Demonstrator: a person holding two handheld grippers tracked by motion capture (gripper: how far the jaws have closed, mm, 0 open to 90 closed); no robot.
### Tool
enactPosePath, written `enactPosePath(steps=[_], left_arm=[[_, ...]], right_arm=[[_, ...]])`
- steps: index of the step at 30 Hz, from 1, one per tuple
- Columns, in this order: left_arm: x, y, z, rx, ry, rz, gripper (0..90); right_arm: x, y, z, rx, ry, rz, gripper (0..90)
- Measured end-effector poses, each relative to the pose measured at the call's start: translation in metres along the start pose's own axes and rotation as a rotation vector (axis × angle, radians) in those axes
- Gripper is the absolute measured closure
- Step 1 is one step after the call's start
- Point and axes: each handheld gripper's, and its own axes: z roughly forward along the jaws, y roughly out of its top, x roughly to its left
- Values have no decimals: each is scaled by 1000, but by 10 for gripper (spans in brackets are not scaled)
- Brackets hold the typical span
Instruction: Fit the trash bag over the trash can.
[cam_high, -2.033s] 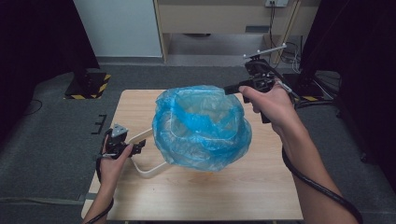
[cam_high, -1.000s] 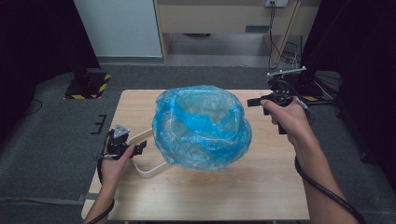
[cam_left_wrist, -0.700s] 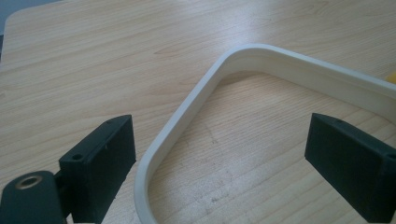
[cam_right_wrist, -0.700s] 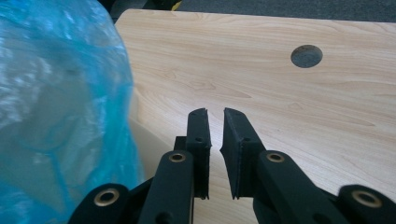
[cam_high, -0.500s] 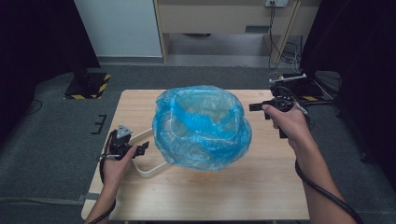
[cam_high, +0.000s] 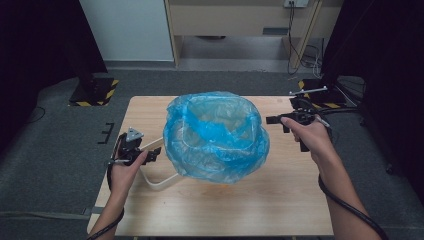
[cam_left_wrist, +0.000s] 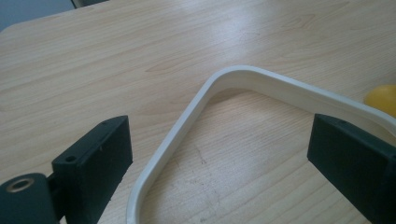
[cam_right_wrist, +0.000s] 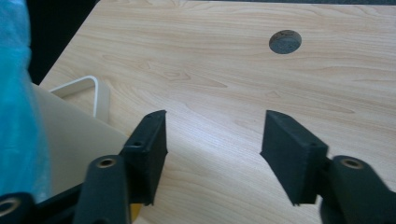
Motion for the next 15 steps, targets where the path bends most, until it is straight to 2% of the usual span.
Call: enactPosePath(steps=[9,15], left_arm=[[11,3,-2,12,-10,4,45],[15,3,2,23,-11,11,38]], right_arm=[[-14,-16,19,-37,-8,-40,174],[-27,-35,34,-54,-5,-24,108]])
